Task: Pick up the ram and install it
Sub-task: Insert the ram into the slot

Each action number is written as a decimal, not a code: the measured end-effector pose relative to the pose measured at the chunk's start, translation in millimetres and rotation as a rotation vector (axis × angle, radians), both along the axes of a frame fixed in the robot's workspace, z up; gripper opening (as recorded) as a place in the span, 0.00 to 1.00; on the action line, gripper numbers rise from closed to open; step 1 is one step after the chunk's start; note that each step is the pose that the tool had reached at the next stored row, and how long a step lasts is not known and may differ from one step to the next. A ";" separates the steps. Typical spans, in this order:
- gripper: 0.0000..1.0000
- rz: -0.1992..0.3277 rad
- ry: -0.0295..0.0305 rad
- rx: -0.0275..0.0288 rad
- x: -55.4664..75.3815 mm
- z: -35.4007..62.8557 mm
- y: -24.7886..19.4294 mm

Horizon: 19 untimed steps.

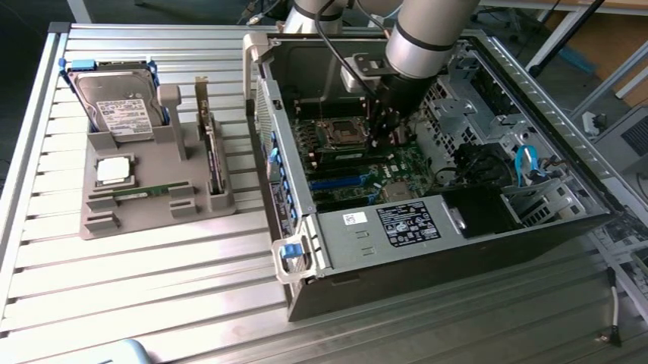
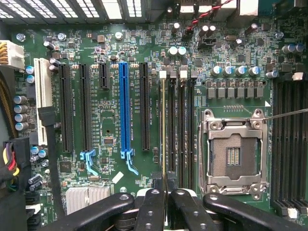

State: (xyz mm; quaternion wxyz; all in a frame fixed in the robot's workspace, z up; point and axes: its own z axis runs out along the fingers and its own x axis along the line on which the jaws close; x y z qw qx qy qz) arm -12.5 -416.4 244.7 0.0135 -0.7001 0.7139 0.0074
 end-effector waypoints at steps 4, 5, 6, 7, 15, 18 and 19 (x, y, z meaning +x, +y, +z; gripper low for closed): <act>0.12 0.000 0.0000 0.0002 0.1 -0.7 0.3; 0.12 0.000 -0.0001 0.0002 0.1 -0.7 0.6; 0.12 0.000 0.0000 0.0000 0.0 -0.7 0.8; 0.12 0.000 0.0000 0.0000 0.0 -0.7 1.0; 0.12 0.000 0.0000 0.0000 -1.1 -0.7 1.1; 0.12 0.000 0.0000 0.0000 -1.8 -0.7 1.2; 0.12 0.000 0.0000 0.0000 -1.8 -0.7 1.2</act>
